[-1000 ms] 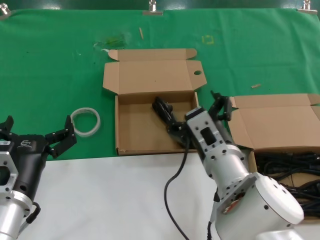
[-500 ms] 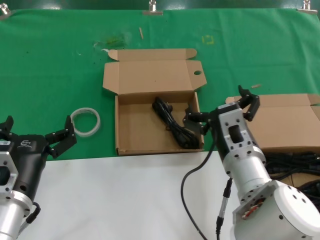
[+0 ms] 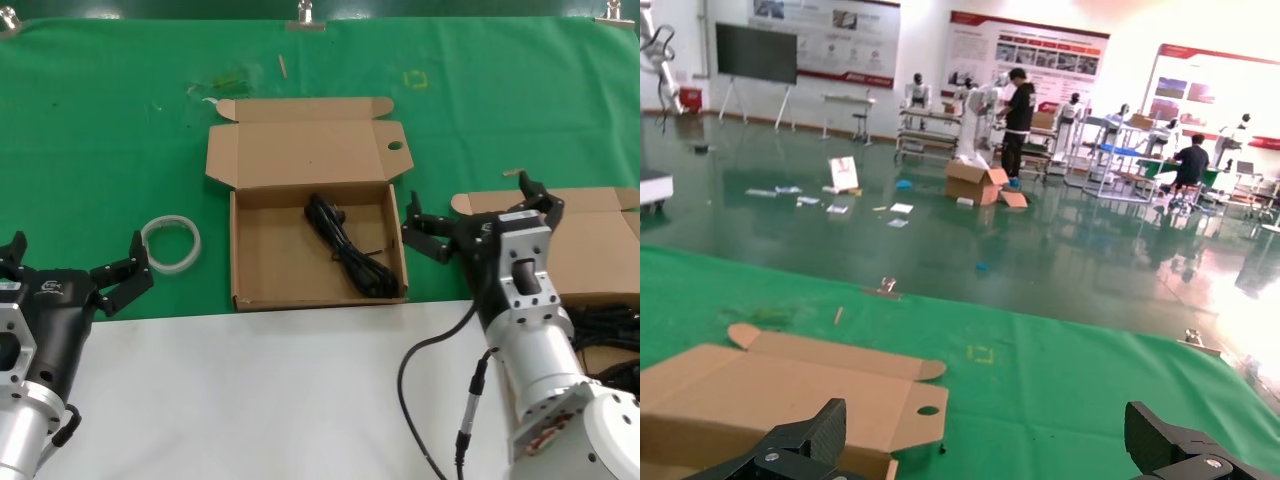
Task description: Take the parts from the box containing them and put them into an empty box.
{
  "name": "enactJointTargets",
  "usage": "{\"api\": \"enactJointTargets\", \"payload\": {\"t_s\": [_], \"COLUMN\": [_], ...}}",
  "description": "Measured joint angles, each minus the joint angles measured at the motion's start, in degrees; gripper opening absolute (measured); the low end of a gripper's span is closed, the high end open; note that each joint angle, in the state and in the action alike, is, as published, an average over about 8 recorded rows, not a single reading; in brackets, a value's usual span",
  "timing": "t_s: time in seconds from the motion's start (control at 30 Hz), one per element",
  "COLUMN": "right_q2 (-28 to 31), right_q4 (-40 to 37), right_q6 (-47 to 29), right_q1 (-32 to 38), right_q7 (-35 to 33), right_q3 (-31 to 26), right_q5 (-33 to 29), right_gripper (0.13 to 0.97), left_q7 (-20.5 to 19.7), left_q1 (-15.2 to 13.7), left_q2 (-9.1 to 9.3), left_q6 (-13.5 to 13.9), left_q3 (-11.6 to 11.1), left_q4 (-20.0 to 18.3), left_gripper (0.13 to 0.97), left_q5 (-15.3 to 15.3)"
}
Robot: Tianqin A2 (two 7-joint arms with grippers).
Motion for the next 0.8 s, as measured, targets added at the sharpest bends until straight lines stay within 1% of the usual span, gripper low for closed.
{"api": "enactJointTargets", "payload": {"t_s": [0.8], "right_q2": [0.0], "right_q4": [1.49], "right_q6": [-13.42], "right_q1": [-7.66], "right_q7": [26.41], "right_q3": [12.51], "right_q5": [-17.47], "right_gripper": [0.966], "left_q7": [-0.02], "left_q1": [0.0], "left_q2": [0.0], "left_q6": [0.0], "left_q3": [0.0], "left_q4": [0.0], "left_gripper": [0.966], "left_q5": [-0.01]}}
